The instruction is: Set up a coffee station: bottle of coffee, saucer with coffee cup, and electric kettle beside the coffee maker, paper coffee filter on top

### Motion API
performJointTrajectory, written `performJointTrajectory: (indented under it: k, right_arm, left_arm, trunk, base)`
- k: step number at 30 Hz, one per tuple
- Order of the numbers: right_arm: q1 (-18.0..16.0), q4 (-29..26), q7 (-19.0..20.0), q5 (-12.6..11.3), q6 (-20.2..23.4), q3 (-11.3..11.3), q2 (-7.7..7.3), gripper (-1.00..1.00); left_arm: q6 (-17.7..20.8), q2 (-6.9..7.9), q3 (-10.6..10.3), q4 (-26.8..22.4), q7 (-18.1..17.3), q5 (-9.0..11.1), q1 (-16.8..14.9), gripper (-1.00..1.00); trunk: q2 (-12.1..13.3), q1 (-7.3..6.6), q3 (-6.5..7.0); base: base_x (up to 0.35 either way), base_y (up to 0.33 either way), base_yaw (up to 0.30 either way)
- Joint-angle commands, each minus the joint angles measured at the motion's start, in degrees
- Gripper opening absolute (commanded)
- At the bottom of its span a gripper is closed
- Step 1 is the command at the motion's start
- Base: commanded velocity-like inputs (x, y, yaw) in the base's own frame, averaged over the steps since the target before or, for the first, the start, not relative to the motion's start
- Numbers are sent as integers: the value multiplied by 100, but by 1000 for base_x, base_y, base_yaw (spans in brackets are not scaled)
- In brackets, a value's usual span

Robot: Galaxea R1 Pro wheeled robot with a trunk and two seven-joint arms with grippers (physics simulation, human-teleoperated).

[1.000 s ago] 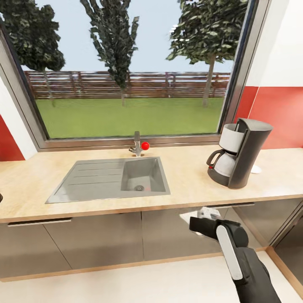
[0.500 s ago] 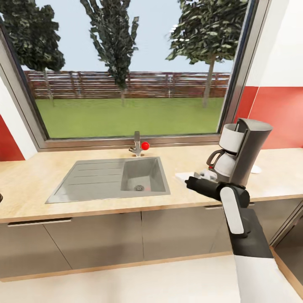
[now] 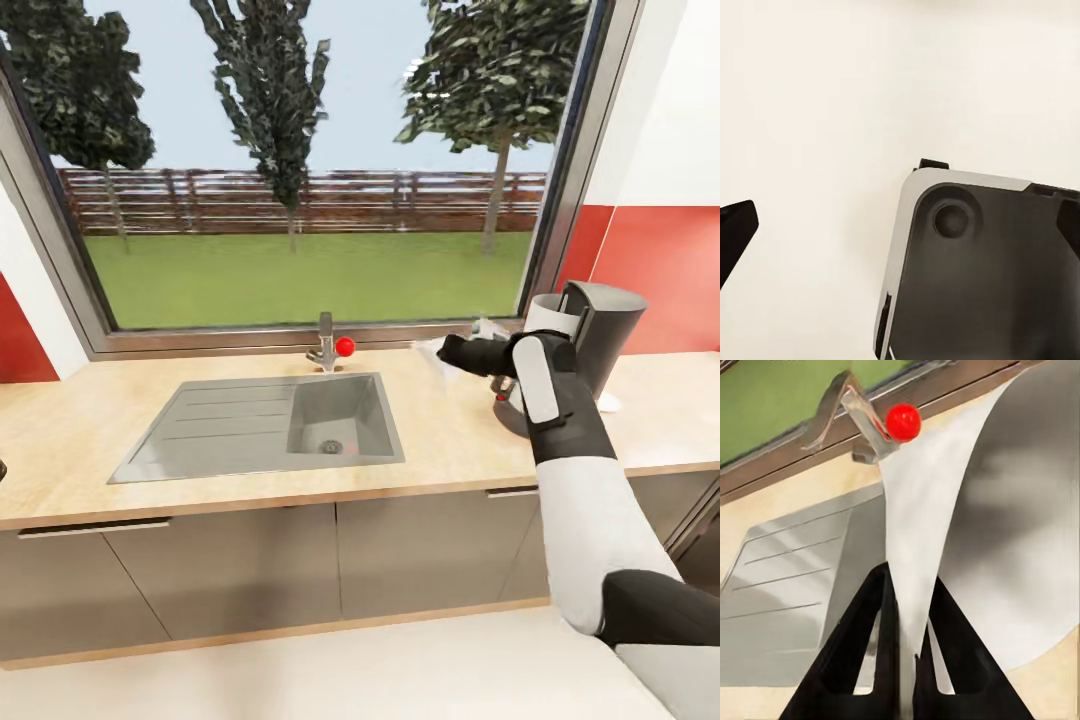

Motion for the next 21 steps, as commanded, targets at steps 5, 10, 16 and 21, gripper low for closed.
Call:
performJointTrajectory:
  k: [5, 10, 16, 21]
  right_arm:
    - [-916, 598, -46, 469, 24, 147, 72, -100]
    - [-1608, 1012, -9, 968, 24, 301, 166, -100]
    - [-3880, 3061, 103, 1261, 24, 334, 185, -100]
    - [-4637, 3806, 160, 1415, 24, 341, 173, -100]
  left_arm:
    - [4, -1, 39, -9, -58, 41, 3, 100]
    - [4, -1, 39, -9, -58, 41, 3, 100]
    - [4, -1, 39, -9, -58, 41, 3, 100]
    - [4, -1, 39, -9, -58, 41, 3, 100]
  trunk:
    - [-7, 2, -9]
    - [-7, 2, -9]
    - [-7, 2, -9]
    - [-7, 2, -9]
  base:
    - [0, 0, 0]
    - [0, 0, 0]
    - [0, 0, 0]
    - [0, 0, 0]
